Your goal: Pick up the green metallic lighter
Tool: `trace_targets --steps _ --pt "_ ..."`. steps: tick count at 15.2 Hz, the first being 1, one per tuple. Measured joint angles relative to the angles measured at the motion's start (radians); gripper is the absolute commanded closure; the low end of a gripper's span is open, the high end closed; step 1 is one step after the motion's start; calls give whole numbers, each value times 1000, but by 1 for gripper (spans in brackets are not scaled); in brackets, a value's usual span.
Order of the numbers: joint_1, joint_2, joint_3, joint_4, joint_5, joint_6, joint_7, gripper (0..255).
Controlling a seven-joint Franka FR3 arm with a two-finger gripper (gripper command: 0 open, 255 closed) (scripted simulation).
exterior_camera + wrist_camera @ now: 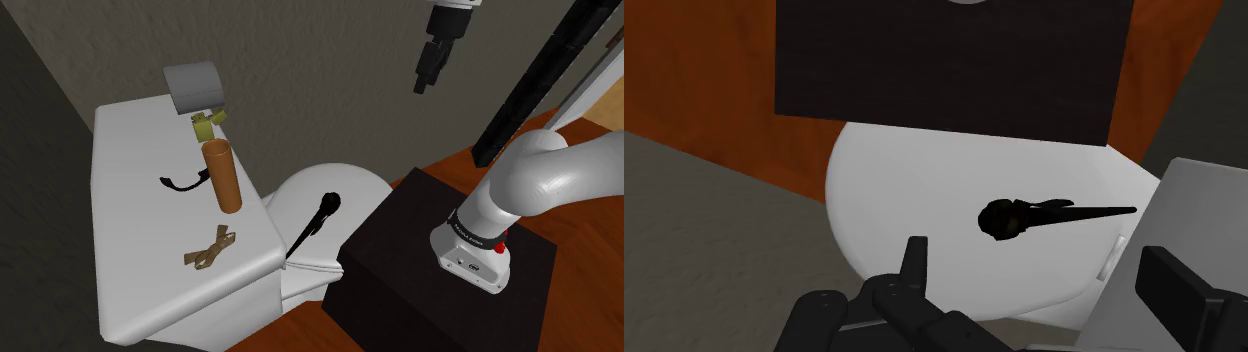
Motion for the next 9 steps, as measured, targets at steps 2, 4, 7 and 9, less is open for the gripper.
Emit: trace_targets --steps 2,4,7,9 --pt "2 3 13 3 10 4 18 0" --pt "7 8 50 6 40 15 74 0" --pt "16 37 124 24 96 47 180 0" --pt "24 58 182 34 137 74 261 0"
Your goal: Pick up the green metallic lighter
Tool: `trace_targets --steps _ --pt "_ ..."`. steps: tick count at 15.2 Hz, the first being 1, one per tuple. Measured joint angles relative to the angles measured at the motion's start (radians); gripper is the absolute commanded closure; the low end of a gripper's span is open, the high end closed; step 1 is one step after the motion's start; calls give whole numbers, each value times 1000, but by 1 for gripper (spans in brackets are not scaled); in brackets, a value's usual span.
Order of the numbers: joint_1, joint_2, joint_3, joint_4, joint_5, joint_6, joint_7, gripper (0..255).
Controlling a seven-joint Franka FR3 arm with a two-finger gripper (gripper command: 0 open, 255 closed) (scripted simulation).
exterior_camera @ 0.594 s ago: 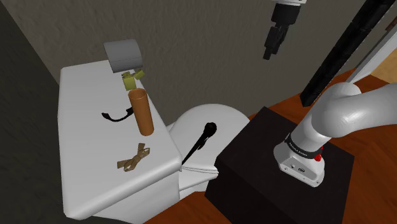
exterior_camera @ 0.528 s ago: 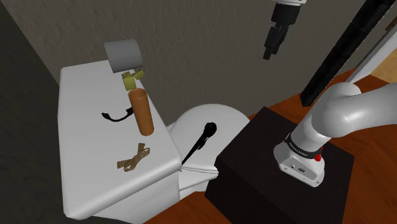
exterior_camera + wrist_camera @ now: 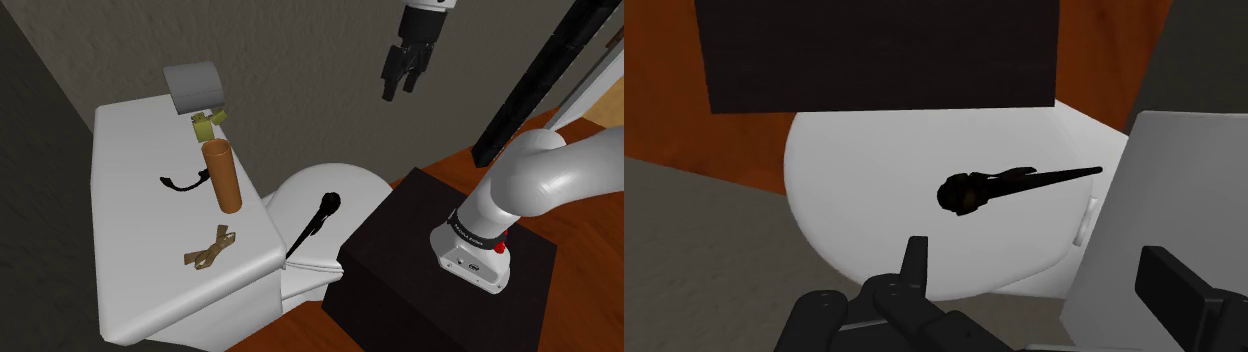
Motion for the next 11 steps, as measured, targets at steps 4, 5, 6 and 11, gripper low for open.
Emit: trace_targets --steps 4,5,6,11 --pt "3 58 95 38 55 53 141 0" --pt "0 86 119 61 64 66 176 0" --pt "2 100 145 70 76 80 215 0" --pt "-16 240 272 183 98 151 404 0"
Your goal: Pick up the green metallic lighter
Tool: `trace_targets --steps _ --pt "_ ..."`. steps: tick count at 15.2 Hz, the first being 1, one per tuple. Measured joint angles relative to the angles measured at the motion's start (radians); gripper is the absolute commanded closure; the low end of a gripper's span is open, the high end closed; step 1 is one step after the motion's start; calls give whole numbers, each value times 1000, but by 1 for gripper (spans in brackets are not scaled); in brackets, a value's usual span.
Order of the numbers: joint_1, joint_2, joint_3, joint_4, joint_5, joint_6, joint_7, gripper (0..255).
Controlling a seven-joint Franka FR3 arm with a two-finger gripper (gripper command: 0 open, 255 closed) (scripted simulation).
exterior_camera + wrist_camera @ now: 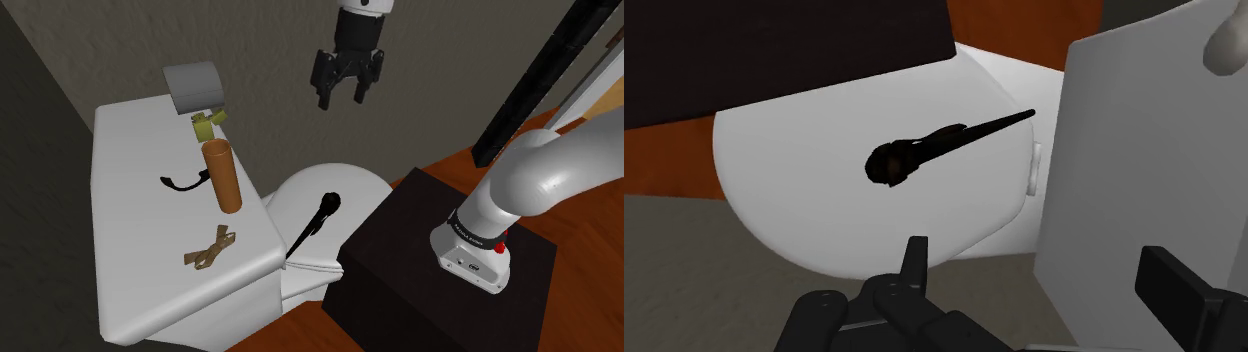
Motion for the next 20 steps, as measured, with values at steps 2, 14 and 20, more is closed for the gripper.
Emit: trace_targets --steps 2,14,20 --pt "-10 50 43 54 -5 12 75 0" --pt "-38 550 314 490 -278 85 612 0" --pt "93 846 324 799 -506 11 851 0"
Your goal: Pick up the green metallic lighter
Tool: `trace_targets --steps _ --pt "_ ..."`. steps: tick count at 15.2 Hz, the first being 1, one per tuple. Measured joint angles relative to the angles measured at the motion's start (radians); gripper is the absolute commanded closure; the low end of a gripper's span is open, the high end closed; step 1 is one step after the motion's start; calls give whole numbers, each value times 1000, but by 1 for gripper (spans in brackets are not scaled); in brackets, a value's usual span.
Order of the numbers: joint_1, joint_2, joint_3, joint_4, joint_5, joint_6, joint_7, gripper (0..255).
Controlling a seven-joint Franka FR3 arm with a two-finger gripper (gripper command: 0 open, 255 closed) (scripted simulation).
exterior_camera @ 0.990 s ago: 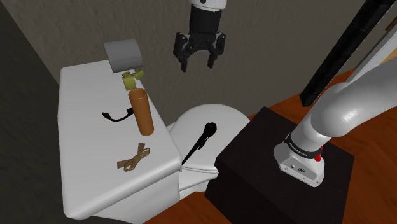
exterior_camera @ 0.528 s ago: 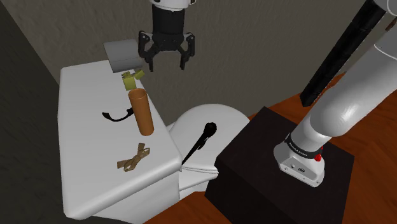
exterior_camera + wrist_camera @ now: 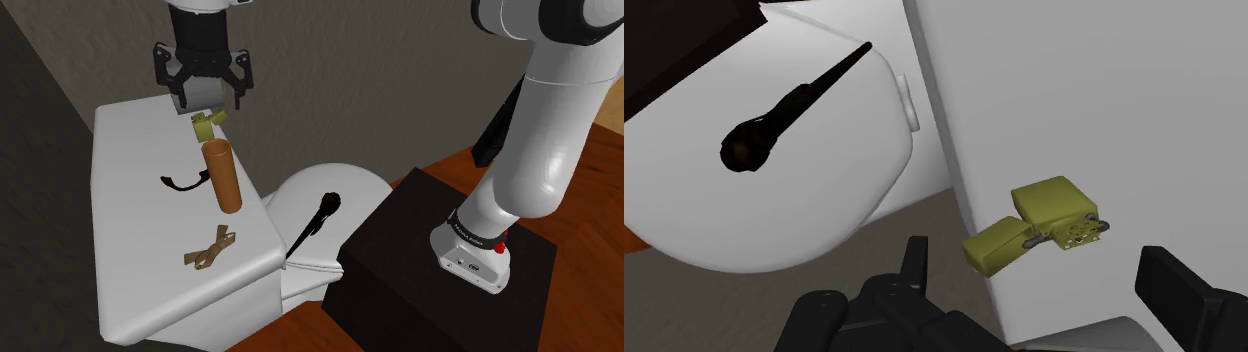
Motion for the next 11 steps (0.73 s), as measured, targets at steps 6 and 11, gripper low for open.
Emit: trace_targets --steps 6,11 --pt "9 26 -8 -41 -21 62 25 0" --pt "4 23 -9 -65 -20 85 25 255"
